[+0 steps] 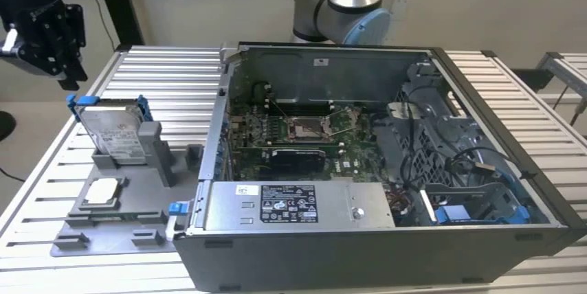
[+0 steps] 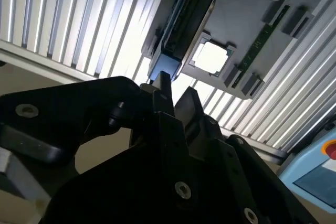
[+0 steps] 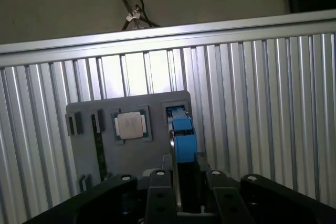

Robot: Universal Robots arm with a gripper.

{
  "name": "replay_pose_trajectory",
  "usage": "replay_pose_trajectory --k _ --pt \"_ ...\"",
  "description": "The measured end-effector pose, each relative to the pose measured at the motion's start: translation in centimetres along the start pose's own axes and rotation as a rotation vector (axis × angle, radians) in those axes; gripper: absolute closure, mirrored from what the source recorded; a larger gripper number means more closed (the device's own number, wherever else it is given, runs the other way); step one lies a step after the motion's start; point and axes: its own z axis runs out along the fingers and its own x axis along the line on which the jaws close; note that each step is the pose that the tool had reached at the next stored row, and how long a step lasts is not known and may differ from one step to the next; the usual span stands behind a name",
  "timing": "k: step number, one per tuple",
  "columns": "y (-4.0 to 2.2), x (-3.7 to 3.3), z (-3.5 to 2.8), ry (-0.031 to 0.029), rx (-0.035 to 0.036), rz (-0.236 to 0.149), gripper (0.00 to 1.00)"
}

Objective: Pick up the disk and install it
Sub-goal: 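Pick up the disk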

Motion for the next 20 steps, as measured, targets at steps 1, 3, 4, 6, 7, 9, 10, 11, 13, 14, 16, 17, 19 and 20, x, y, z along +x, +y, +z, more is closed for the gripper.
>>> replay_pose_trajectory --k 1,3,4,6,7,9,10,11,13,14,16,17,19,20 --pt "0.0 0.0 0.0 0.0 0.0 0.0 0.0" --pt "0.0 0.0 0.0 0.0 0.0 0.0 0.0" --pt "0.0 0.0 0.0 0.0 0.0 -0.001 0.0" --pt "0.0 0.0 0.0 0.0 0.0 -0.001 0.0" --pt "0.0 0.0 0.0 0.0 0.0 -0.001 0.0" --pt "0.0 0.0 0.0 0.0 -0.0001 -0.001 0.0" --pt "-0.01 0.0 0.06 -0.0002 0.0001 -0.002 0.0" --pt "0.0 0.0 0.14 -0.0002 0.0001 -0.004 0.0" --pt "0.0 0.01 0.31 -0.0001 0.0002 -0.019 0.0" --pt "0.0 0.01 0.4 -0.0001 0.0003 -0.027 0.0" --pt "-0.01 0.02 0.62 0.0006 0.0001 -0.042 0.0" --pt "-0.01 0.02 0.75 0.0006 0.0009 -0.048 0.0" --pt "-0.01 0.03 1.05 0.0006 0.0022 -0.053 0.0" --pt "-0.01 0.03 1.22 0.0007 0.0023 -0.053 0.0"
